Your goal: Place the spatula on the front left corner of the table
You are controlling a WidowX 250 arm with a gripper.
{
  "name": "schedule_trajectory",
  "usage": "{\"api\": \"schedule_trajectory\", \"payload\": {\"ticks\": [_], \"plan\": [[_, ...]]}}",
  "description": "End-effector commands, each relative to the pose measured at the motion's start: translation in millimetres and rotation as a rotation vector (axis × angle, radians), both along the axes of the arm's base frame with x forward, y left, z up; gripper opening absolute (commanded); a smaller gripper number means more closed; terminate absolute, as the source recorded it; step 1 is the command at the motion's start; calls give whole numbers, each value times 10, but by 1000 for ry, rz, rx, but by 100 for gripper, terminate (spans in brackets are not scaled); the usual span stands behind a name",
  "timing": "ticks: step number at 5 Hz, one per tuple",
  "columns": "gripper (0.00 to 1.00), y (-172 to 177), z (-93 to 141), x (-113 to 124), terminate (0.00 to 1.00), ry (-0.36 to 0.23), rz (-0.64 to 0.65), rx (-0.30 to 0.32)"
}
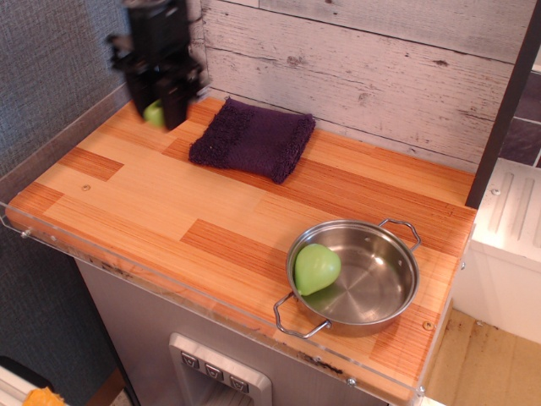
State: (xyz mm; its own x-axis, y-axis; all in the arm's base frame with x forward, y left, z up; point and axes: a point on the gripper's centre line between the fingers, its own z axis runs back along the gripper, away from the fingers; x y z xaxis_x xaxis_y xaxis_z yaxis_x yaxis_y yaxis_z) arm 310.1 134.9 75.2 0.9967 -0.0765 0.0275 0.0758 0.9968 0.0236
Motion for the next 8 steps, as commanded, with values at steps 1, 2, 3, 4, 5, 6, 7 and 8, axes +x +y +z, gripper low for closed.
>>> {"api": "schedule_trajectory", "payload": {"ticks": [1,2,3,4,5,6,7,8], "plan": [[0,338,5,-354,0,-46,-110,-13],[0,348,-52,-464,0,-47,-110,-16],[0,361,-160,-484,0,-32,-121,-30],[100,367,-244,-490,0,1,-113,-38],[100,397,-267,-512,0,15,-105,-43],[100,418,-270,-531,0,29,-98,-47],[100,410,-114,-533,0,23,-104,-25],[100,270,215,-519,0,-48,-100,-4]]}}
